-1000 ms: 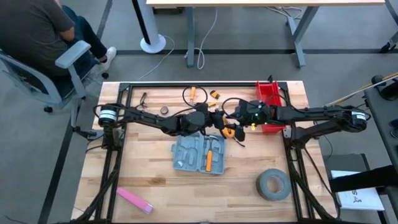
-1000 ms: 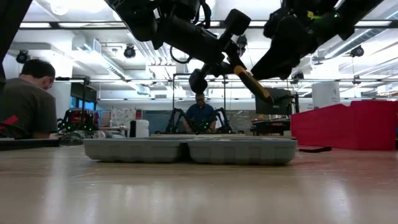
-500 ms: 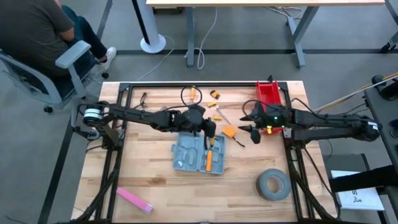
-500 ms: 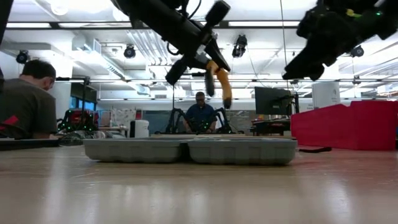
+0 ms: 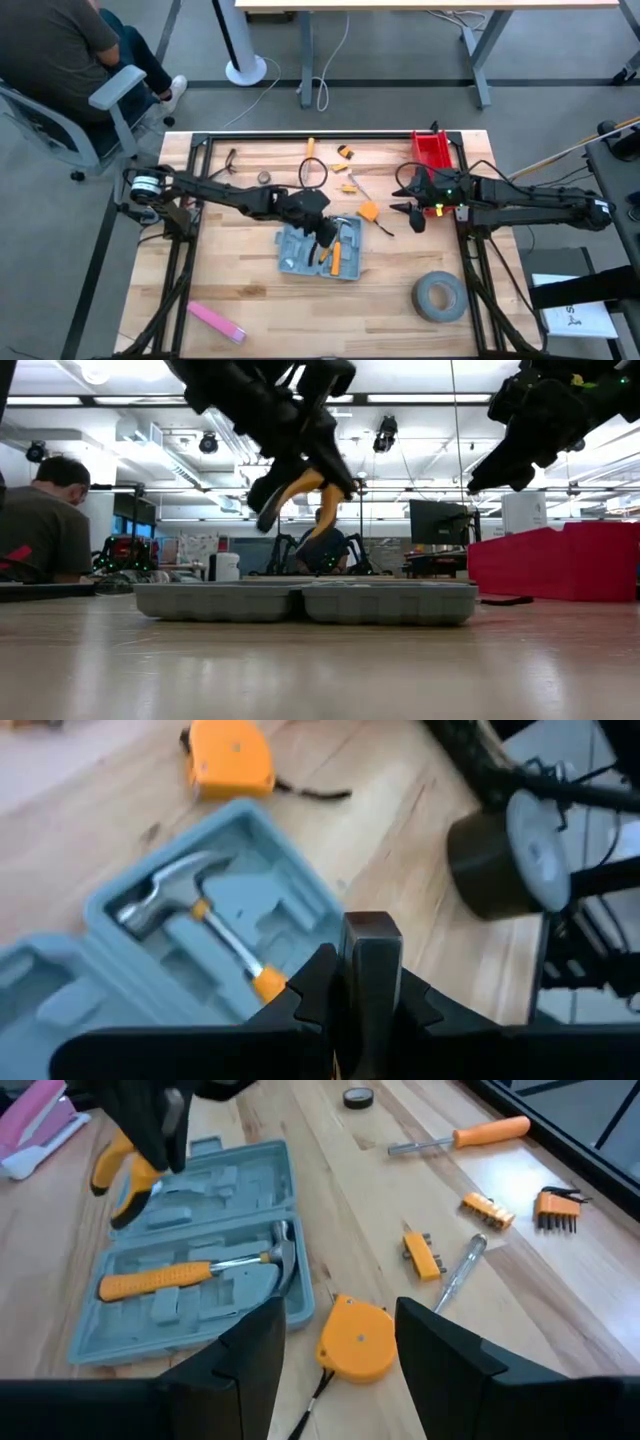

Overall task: Prefit tool cases
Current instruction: Put the yellow pliers into the gray pre-fit tool case

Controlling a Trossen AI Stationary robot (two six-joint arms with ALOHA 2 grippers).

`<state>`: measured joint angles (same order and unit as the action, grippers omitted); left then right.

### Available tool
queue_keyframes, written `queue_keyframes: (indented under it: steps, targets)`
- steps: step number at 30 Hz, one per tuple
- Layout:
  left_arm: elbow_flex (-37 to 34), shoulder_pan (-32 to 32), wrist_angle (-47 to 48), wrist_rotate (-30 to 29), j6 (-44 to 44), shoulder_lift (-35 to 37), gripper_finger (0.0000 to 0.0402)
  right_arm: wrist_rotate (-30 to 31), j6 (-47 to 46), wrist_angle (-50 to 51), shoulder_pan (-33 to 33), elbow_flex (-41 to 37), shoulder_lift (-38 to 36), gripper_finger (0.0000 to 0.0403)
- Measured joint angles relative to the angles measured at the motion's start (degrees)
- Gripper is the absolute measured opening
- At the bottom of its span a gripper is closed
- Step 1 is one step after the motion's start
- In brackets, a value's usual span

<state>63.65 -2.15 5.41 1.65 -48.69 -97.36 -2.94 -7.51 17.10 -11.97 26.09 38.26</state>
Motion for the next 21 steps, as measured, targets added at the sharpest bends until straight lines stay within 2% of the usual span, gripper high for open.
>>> queue_keyframes:
  steps: [8, 14, 21]
  targets:
    - [-4.70, -0.83, -1.22, -0.12, 1.62, 0.00, 0.0031, 0.11, -1.59, 0.07, -0.02, 0.00, 0.18, 0.0166]
    - [-9.16, -0.92, -10.28, -0.15, 2.41, 0.00, 0.0031, 0.13, -3.09, 0.00, -0.02, 0.00, 0.16, 0.0160]
    - [-16.21, -0.92, -21.89, -1.21, -2.14, 0.04, 0.0031, 0.13, -3.13, 0.04, -0.02, 0.00, 0.16, 0.0151]
